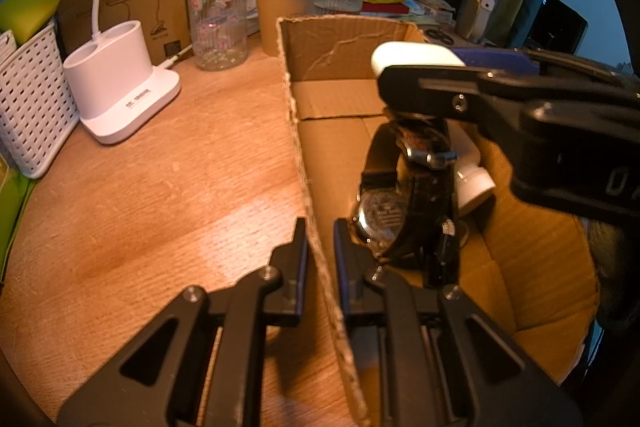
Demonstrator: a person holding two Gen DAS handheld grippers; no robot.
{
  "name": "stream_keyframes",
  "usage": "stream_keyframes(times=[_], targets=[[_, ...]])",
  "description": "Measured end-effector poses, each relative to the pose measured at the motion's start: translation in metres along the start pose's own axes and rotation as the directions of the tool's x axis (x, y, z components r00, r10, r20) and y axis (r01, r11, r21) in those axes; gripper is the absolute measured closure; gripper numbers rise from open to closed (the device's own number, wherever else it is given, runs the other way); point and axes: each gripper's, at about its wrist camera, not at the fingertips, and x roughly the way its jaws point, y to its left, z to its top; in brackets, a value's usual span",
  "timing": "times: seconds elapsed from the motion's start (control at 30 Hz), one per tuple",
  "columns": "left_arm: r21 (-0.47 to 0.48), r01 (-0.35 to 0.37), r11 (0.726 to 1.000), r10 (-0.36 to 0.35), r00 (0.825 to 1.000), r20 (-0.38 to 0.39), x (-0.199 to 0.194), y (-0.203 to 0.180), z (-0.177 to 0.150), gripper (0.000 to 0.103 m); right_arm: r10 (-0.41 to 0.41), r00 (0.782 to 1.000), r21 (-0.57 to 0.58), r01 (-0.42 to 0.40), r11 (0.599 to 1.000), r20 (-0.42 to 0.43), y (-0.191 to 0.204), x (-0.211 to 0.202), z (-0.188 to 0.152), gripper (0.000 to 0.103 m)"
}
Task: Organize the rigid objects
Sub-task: 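Lower the earbud case into the box and open the right gripper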
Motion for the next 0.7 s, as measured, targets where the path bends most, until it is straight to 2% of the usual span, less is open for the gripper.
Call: stream_keyframes(times=[0.07, 0.13, 0.2, 0.7], targets=[[0.000, 0.000, 1.000, 0.000, 1.000, 0.000, 0.000, 0.001, 0.000, 0.090, 0.002, 1.000, 0.008, -0.002, 1.000, 0.004, -0.002, -0.001, -0.001, 0.040], [0.000, 0.000, 1.000, 0.000, 1.000, 0.000, 0.000, 0.000, 0.000, 0.090, 0.003, 1.000, 0.015, -0.003, 1.000, 0.024, -0.003, -0.004, -0.001, 0.034], [-0.001, -0.001, 1.000, 0.001, 1.000, 0.000, 0.000, 0.000, 0.000, 0.090, 0.002, 0.999, 0.021, -0.003, 1.000, 0.040, -0.005, -0.008, 0.000, 0.033], [-0.002, -0.002, 1.000, 0.002, 1.000, -0.001, 0.000, 0.000, -0.001, 0.090, -0.010, 0.998, 0.074, 0.005, 0.997, 0.060, -0.019, -0.021, -0.013, 0.033]])
